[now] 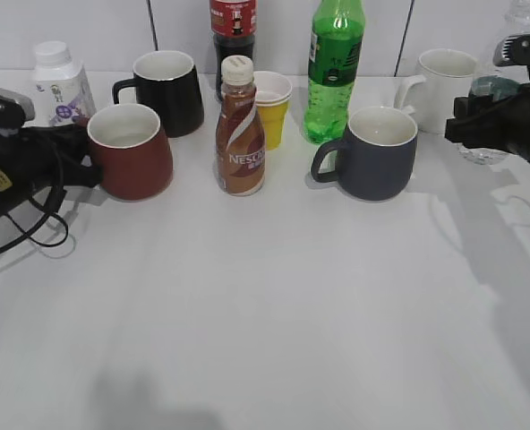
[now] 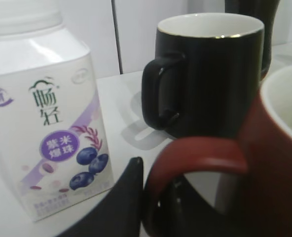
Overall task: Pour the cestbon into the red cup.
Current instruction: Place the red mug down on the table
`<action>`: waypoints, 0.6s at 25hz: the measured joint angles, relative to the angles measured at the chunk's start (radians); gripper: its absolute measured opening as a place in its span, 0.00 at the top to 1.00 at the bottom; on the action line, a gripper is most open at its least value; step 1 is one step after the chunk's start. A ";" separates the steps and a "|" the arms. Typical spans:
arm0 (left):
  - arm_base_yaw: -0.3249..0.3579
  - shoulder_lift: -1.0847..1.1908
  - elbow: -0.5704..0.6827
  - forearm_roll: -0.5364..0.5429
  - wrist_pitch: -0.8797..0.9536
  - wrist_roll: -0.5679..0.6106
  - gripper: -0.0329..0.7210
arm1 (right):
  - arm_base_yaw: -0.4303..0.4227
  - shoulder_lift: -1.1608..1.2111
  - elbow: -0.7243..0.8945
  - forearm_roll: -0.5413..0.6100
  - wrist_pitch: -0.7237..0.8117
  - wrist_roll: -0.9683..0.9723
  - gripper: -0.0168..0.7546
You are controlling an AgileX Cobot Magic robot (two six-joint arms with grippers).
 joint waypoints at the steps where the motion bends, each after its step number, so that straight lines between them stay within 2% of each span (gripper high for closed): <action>1: 0.000 0.000 0.000 0.000 -0.010 -0.006 0.83 | 0.000 0.000 0.000 -0.001 0.000 0.000 0.37; 4: -0.001 0.000 0.000 0.000 -0.033 -0.009 0.69 | 0.000 0.000 0.000 -0.004 0.000 0.001 0.37; 6: -0.001 0.000 0.000 0.002 -0.034 -0.010 0.63 | 0.000 0.000 0.000 -0.004 0.000 0.001 0.37; 15: -0.001 -0.020 0.000 0.079 0.007 -0.014 0.60 | 0.000 0.000 0.000 -0.004 0.000 0.002 0.37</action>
